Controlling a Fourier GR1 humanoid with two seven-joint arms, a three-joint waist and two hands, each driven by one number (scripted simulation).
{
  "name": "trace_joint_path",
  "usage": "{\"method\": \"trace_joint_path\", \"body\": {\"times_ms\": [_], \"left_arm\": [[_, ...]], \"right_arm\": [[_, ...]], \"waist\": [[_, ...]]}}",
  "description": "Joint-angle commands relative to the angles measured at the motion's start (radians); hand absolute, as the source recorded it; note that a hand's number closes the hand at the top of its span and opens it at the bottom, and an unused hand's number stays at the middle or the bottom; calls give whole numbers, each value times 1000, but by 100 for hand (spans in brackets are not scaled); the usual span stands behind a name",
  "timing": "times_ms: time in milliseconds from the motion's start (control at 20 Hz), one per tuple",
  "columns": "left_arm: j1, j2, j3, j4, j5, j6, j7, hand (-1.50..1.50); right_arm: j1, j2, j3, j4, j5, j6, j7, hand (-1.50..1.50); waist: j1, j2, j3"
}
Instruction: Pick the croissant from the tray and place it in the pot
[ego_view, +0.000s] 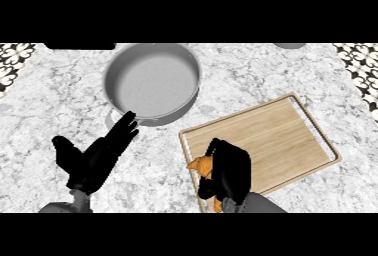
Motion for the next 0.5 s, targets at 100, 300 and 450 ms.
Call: {"method": "trace_joint_path", "body": {"times_ms": [100,300,450], "left_arm": [[24,13,22,-13,3,6,9,0],[32,-19,2,-4,-12,10,-26,0],[42,-20,-7,-30,-19,10,-21,0]], "right_arm": [[-83,125,-55,-179,235,205,256,150],[-185,173,-92,-274,322,340,256,150],[-286,175,-116,-308,311,382,256,150]], "waist": [[-37,-10,1],[-25,-4,2],[-3,0,3]]}}
